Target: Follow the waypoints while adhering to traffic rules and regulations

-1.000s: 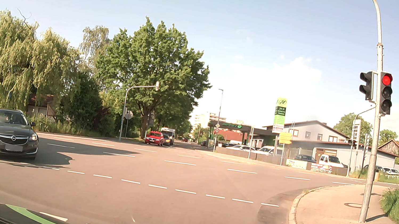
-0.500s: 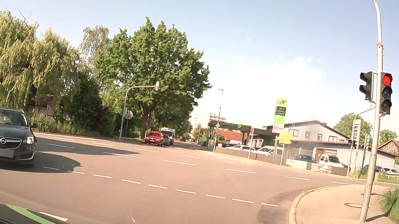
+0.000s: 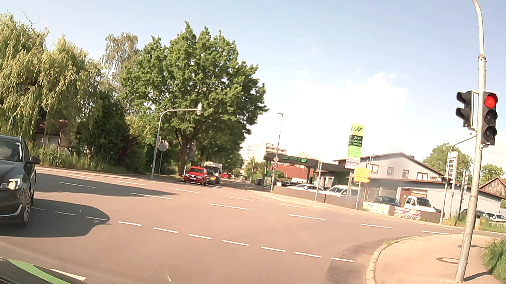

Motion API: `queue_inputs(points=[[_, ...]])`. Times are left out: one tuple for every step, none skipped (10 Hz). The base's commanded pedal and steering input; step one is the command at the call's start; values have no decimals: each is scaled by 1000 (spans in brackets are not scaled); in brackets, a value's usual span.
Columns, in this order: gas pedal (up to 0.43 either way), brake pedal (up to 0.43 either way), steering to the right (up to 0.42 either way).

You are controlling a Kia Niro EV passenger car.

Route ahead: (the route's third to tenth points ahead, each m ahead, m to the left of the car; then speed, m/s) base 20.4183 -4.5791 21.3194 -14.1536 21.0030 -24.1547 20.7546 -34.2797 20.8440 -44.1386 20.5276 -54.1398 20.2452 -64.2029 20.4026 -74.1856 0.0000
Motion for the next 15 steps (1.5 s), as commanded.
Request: queue_inputs(points=[[0,409,47],[0,415,47],[0,409,47],[0,409,47],[0,409,47],[0,409,47],[0,409,47],[0,409,47],[0,409,47],[0,409,47],[0,409,47],[0,409,47],[0,409,47],[0,402,47],[0,402,47]])
